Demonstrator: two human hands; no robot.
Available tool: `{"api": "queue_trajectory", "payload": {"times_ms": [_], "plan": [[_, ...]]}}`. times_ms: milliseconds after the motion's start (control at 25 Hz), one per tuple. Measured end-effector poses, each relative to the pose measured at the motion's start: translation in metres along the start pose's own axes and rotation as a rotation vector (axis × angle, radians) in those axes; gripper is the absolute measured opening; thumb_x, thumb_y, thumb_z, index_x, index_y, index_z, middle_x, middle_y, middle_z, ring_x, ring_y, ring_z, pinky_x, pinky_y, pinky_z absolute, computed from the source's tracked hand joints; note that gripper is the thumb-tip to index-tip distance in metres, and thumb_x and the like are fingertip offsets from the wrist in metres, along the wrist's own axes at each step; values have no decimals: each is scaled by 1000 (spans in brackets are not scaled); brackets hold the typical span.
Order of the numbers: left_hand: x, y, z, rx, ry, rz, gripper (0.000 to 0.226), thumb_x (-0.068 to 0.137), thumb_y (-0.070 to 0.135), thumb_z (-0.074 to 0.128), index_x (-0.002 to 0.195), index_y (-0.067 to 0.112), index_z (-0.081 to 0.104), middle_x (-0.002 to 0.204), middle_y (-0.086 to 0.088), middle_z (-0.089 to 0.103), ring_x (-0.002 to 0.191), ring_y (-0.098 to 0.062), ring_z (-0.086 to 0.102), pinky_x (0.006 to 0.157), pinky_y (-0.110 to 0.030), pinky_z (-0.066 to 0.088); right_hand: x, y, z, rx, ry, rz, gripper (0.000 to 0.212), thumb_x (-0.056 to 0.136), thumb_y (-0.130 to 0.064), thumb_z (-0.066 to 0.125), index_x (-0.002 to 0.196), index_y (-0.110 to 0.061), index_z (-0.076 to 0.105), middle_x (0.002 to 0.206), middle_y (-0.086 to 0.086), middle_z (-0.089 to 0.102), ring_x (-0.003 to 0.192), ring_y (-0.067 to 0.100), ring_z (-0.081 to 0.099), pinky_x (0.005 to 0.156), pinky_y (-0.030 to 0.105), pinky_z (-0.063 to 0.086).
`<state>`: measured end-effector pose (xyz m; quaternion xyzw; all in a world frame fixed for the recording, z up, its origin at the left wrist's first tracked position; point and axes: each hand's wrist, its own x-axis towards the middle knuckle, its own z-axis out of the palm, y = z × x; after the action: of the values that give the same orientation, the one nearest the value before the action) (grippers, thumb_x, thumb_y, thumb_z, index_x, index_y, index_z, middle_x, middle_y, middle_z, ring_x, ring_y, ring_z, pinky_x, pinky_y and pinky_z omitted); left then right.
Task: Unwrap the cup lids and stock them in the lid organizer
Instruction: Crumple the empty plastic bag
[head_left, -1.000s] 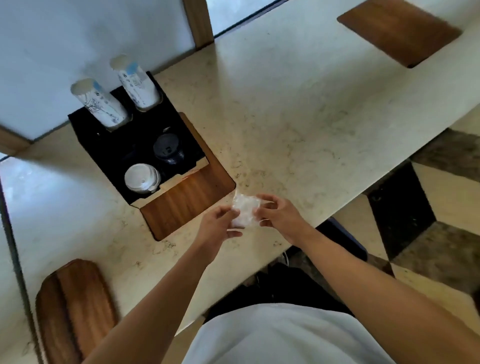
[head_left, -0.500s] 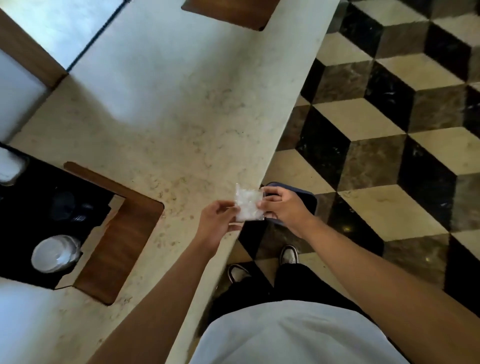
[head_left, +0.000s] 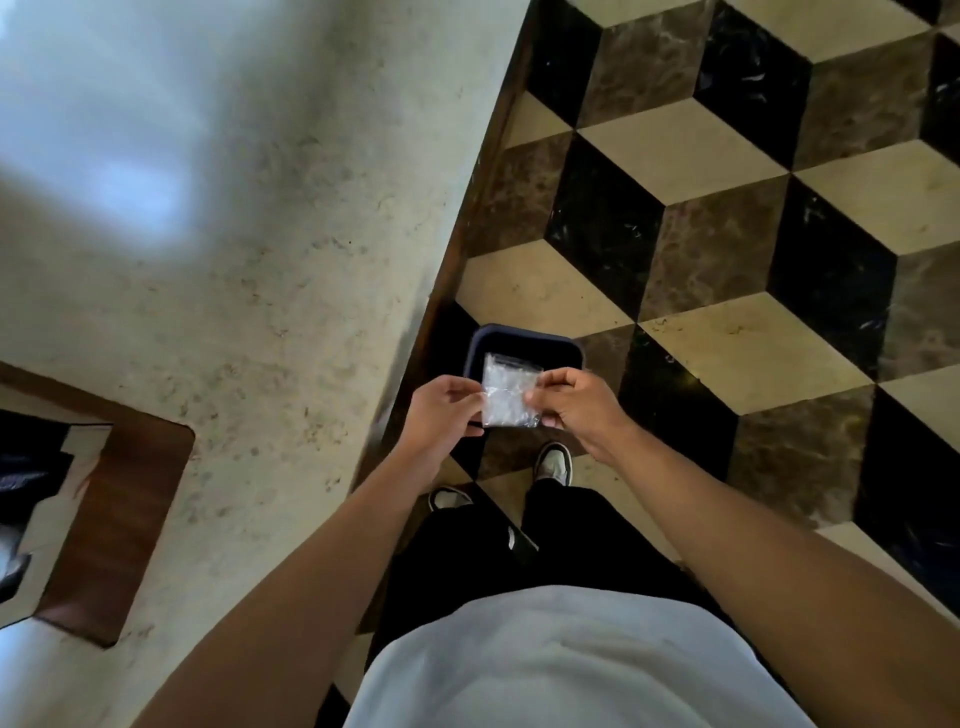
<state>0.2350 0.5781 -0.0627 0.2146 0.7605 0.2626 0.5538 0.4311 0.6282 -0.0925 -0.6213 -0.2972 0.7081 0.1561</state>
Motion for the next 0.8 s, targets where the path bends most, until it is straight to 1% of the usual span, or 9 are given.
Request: {"api": "queue_trajectory", "payload": {"times_ms": [80,200,400,520,560,640,720,800], "plan": [[14,-6,16,20,-17,-44,7,94,12,73,100,13,72,98,-12,76,84,-22,75,71,-33,66,11,9,-10,3,25,32,24,78,-10,87,91,-19,69,86,-1,75,69,5,71,61,22,55],[35,-18,37,56,-57,-116,6,94,11,73,100,12,72,99,-14,75,83,-23,73,66,-30,63,24,25,-23,-1,77,89,24,78,-7,87,88,-19,68,82,-1,73,64,6,68,58,21,55],[75,-34,63,122,-95,-171,7,92,10,73,97,14,73,96,-13,77,78,-21,76,58,-25,58,48,49,-34,28,183,177,23,79,-1,85,86,-15,68,93,15,72,72,20,64,63,30,50],[105,-54,80,142,-109,-220,13,91,8,70,92,21,70,96,-13,77,73,-22,75,56,-27,58,79,72,-34,38,226,244,23,80,1,84,87,-15,69,93,17,74,72,21,66,61,29,53],[119,-61,86,150,-103,-231,14,91,8,70,90,23,70,95,-14,77,75,-23,75,57,-28,59,94,79,-35,50,240,259,23,79,1,84,88,-15,69,92,14,74,71,20,66,59,27,53],[144,-75,92,160,-91,-240,16,89,9,69,89,24,71,94,-14,78,82,-28,77,64,-32,64,120,91,-33,62,243,272,24,79,-1,84,90,-16,69,88,9,74,69,18,67,58,24,54],[175,-90,99,156,-87,-231,18,88,8,66,85,26,71,93,-10,77,85,-28,76,74,-38,66,156,106,-30,70,239,279,24,79,-1,84,89,-17,69,84,7,73,63,15,67,53,21,53],[205,-104,105,130,-57,-249,19,90,9,65,84,27,69,92,-7,75,88,-26,75,79,-40,65,190,125,-28,73,250,287,22,80,-2,83,85,-17,69,79,6,72,58,13,66,50,21,52]]}}
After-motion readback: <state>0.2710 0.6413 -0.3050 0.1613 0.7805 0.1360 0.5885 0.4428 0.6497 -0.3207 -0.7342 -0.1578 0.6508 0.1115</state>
